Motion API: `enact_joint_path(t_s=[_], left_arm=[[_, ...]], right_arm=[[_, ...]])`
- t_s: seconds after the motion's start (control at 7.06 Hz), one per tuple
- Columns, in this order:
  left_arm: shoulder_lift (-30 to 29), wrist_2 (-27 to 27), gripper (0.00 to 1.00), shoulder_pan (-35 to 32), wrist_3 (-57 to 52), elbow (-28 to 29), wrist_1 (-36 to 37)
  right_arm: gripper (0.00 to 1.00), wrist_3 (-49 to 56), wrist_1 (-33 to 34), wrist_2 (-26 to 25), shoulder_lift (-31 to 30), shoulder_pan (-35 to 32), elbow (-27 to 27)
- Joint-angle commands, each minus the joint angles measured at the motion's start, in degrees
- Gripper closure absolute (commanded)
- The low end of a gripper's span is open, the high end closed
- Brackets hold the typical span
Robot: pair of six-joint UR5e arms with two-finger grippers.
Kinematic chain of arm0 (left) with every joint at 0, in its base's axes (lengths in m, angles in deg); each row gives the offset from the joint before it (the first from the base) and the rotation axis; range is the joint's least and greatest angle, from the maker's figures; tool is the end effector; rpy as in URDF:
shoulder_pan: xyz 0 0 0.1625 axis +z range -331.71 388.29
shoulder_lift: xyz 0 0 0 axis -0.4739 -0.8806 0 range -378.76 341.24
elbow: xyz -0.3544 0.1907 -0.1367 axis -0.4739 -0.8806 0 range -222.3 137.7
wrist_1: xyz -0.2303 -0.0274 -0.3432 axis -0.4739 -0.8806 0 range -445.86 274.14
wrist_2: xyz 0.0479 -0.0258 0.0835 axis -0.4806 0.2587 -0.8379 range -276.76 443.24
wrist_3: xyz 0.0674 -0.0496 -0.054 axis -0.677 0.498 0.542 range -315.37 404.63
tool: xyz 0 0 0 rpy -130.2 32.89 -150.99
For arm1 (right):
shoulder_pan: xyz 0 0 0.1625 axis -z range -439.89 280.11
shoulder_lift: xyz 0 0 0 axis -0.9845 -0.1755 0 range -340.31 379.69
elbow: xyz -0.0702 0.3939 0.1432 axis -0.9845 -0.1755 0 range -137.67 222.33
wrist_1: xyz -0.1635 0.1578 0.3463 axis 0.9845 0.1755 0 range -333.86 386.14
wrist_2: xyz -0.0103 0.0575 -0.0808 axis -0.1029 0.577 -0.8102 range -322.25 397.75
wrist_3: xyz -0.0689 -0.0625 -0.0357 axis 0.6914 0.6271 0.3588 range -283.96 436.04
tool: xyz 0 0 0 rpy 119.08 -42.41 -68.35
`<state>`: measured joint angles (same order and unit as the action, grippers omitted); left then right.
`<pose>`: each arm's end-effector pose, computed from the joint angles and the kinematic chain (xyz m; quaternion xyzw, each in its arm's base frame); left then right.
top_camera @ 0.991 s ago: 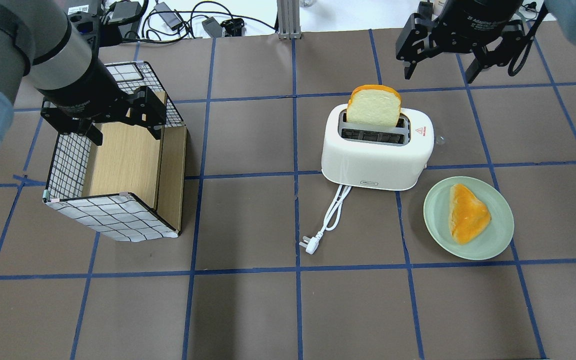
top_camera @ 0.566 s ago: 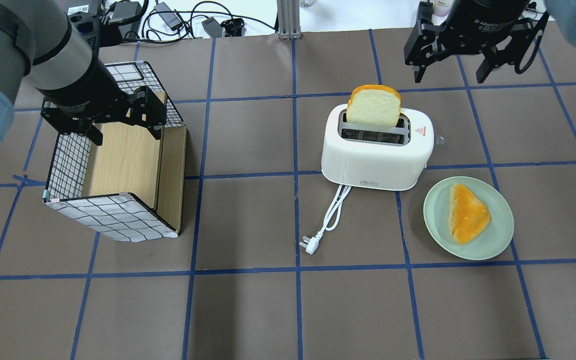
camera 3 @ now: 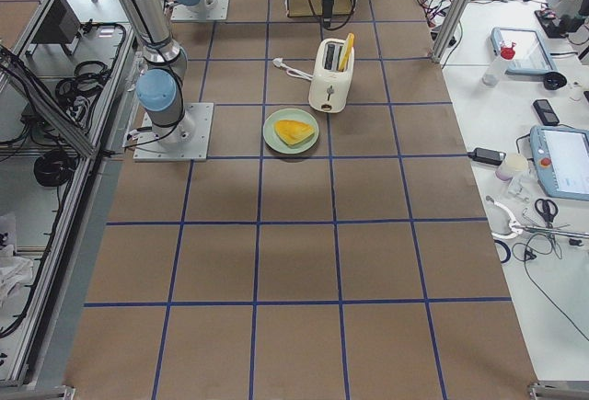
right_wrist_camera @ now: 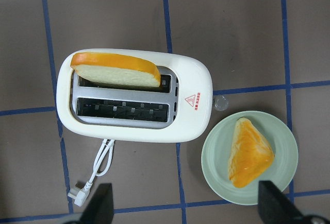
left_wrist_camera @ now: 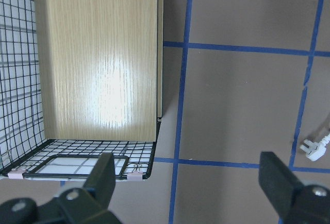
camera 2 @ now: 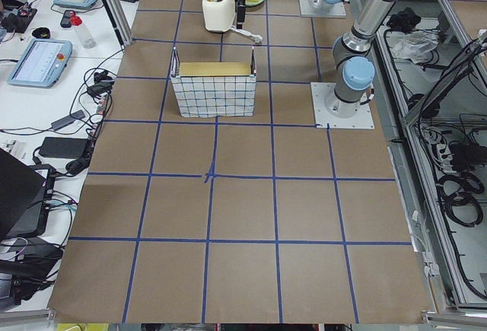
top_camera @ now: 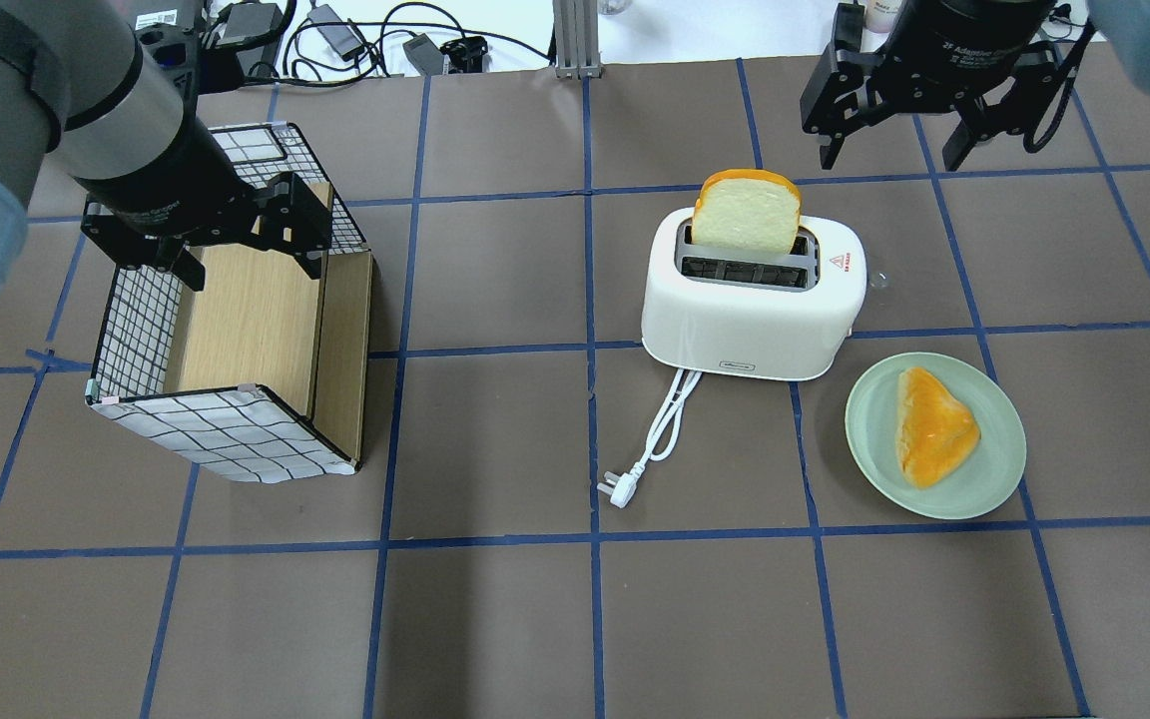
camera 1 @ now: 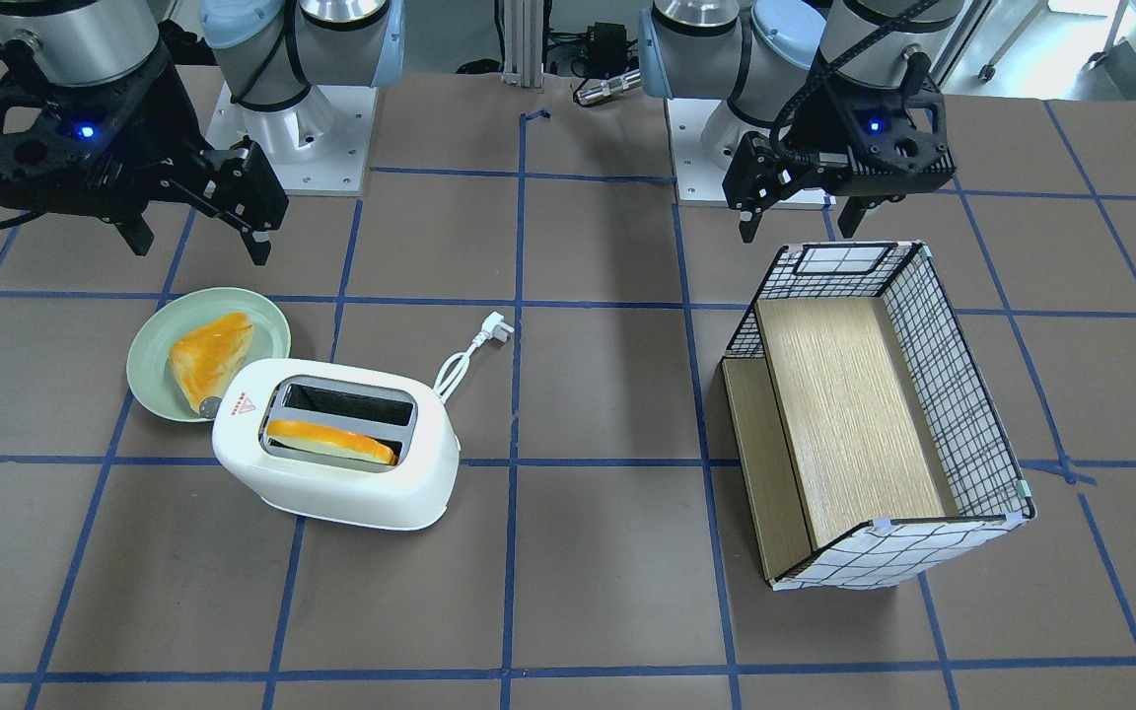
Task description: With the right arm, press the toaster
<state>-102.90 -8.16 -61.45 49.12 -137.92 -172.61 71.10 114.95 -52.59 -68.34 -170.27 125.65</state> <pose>-0.1288 -0.4549 0.4936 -0.0417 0.9986 -0.0309 0.0111 0.1361 -0.5101 0.5260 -0.0398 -0.9987 0.0309 0.0015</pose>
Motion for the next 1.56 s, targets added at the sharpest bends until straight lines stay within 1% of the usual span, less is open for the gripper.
enact_joint_path(t_s=[0.0,0.14,0.42,0.57,0.71,1.13,1.42], left_arm=[[0.03,0.0,0.0,0.0,0.0,0.0,0.0],[-0.06,0.0,0.0,0.0,0.0,0.0,0.0],[0.03,0.0,0.0,0.0,0.0,0.0,0.0],[-0.06,0.0,0.0,0.0,0.0,0.0,0.0],[0.02,0.0,0.0,0.0,0.0,0.0,0.0],[-0.06,0.0,0.0,0.0,0.0,0.0,0.0],[0.03,0.0,0.0,0.0,0.0,0.0,0.0]], right_arm=[[0.02,1.07,0.05,0.08,-0.3,0.29,0.7],[0.04,1.24,0.22,0.17,-0.83,0.29,0.96],[0.05,1.51,3.9,0.34,-2.05,0.38,3.41],[0.0,1.33,5.13,-0.44,-2.15,0.47,3.77],[0.0,1.16,4.01,-0.97,-2.15,0.47,3.78],[0.0,0.81,3.57,-1.24,-2.15,0.38,3.78],[0.0,1.07,1.29,-1.51,-2.15,0.55,3.69]])
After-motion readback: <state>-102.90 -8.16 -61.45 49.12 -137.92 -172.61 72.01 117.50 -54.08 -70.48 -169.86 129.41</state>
